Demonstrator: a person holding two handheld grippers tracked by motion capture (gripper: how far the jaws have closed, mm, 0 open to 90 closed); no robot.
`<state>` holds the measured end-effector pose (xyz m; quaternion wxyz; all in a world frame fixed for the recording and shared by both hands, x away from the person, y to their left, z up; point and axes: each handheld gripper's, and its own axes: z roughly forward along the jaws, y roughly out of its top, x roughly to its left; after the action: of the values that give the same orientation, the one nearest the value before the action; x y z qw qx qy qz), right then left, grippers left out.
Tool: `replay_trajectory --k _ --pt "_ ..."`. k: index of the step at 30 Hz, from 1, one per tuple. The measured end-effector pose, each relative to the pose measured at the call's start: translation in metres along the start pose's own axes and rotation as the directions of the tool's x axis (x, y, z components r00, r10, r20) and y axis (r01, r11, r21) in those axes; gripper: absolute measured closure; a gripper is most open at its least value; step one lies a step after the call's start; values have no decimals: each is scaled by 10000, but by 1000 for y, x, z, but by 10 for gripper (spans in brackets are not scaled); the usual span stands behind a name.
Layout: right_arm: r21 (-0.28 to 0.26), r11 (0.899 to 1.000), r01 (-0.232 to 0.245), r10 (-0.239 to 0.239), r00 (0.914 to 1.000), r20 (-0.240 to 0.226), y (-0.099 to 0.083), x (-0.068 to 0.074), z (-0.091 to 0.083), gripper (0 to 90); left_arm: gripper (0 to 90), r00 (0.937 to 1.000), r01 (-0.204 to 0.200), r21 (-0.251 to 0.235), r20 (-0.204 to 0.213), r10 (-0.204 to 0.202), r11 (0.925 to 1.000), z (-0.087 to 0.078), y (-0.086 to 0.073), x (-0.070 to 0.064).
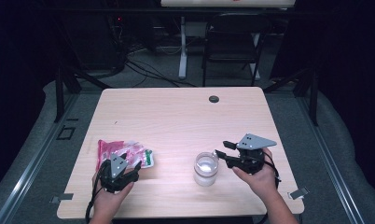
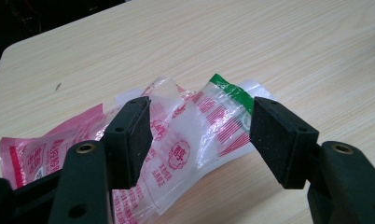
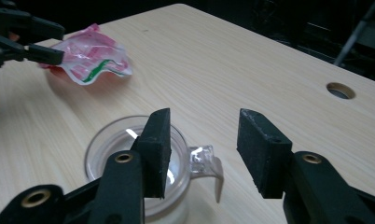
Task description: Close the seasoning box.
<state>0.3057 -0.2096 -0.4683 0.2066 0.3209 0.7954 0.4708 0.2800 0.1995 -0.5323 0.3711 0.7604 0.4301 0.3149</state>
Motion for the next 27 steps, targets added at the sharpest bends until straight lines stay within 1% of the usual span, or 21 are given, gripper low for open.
replay_trajectory --k 5,9,11,13,15,17,19,22,23,24,27 --pt "-119 9989 -443 449 9976 525 -7 -4 -10 475 383 9999 116 -22 43 -116 9999 0 1 2" --pt "19 9976 -694 690 9934 920 -18 -8 -18 463 383 9999 127 -32 92 -126 9999 2 2 2" --pt "75 9951 -990 976 9888 1128 -28 -12 -22 461 383 9999 100 -33 109 -99 9999 3 2 1" --pt "146 9936 -1116 1088 9852 1324 -36 -15 -25 454 383 9999 90 -39 124 -89 10000 4 2 2" --pt "237 9909 -1329 1276 9793 1570 -46 -19 -28 454 383 9999 98 -24 127 -98 9999 4 3 2" --pt "360 9888 -1445 1360 9746 1780 -55 -22 -31 453 383 9998 115 -45 148 -115 9999 4 3 2" --pt "426 9864 -1587 1479 9703 1912 -64 -25 -33 453 384 9998 117 -56 144 -116 9999 4 3 2" --pt "382 9844 -1717 1604 9652 2066 -76 -29 -36 453 383 9998 70 -53 166 -69 10000 5 4 2" --pt "409 9836 -1756 1635 9644 2078 -78 -31 -37 453 383 9998 64 -43 164 -63 10000 6 4 2" --pt "386 9826 -1819 1697 9618 2147 -81 -32 -37 452 384 9998 49 -46 168 -48 10000 6 4 1" --pt "368 9810 -1902 1777 9591 2202 -86 -34 -37 453 384 9998 26 -24 191 -26 10000 7 4 1"
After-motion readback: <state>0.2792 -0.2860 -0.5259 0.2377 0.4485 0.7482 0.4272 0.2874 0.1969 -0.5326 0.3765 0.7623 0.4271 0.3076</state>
